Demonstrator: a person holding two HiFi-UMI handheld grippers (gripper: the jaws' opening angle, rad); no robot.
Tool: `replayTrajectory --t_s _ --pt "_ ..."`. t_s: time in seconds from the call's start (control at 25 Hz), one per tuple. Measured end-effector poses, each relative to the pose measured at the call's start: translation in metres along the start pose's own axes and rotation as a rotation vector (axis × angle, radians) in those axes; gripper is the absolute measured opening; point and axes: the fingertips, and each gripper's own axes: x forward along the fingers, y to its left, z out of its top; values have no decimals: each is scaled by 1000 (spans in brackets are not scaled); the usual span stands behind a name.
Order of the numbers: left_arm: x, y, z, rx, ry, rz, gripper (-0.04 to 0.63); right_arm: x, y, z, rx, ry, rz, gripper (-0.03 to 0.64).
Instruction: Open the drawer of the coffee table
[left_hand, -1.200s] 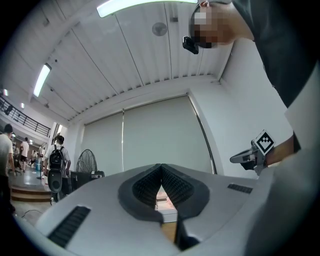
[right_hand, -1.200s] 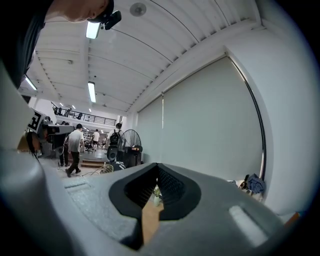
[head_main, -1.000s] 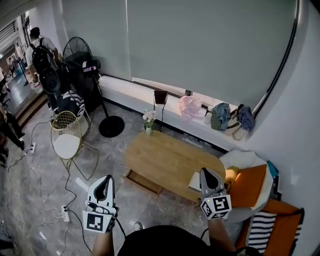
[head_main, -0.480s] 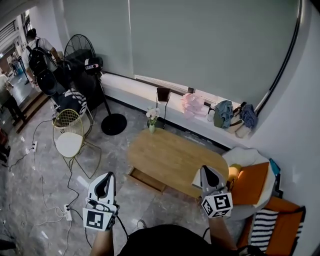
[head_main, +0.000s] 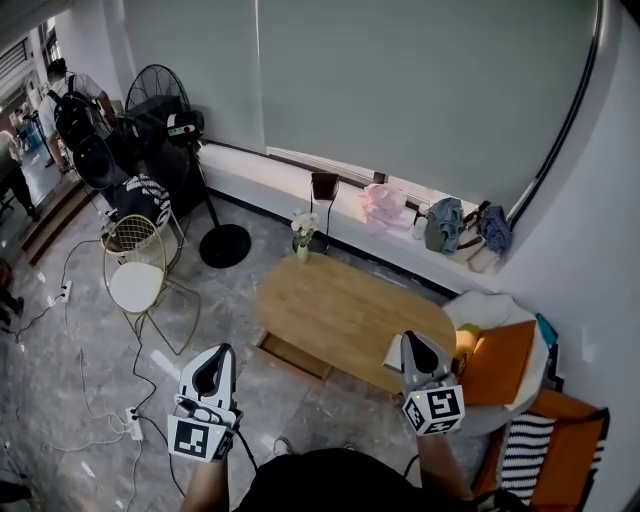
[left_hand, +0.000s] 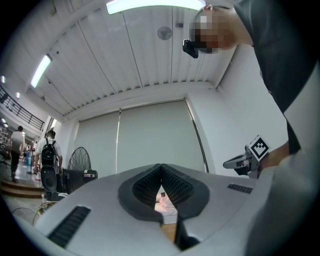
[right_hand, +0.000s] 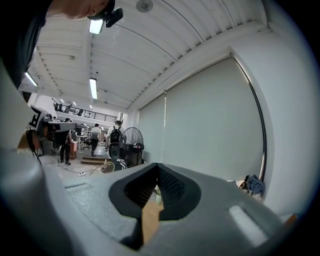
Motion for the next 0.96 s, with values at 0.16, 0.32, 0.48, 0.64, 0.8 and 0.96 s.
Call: replayTrajectory --t_s 0.16,0.32,0.48,0.64,0.8,0.96 --pt "-8 2 -9 -13 13 0 8 1 8 -4 9 -1 4 5" --pt "-15 2 -12 -13 21 2 8 -2 14 -7 13 2 7 5" --pt "-23 -2 -25 -31 21 8 8 -4 15 -12 18 -6 12 5" --pt "-23 -7 -28 -37 31 2 8 -7 15 -13 27 -5 8 5" --pt "-19 -6 -11 -7 -22 -4 8 -7 16 -12 25 -4 8 5" --pt "-19 -10 -12 -8 24 9 8 -11 16 -14 22 2 12 5"
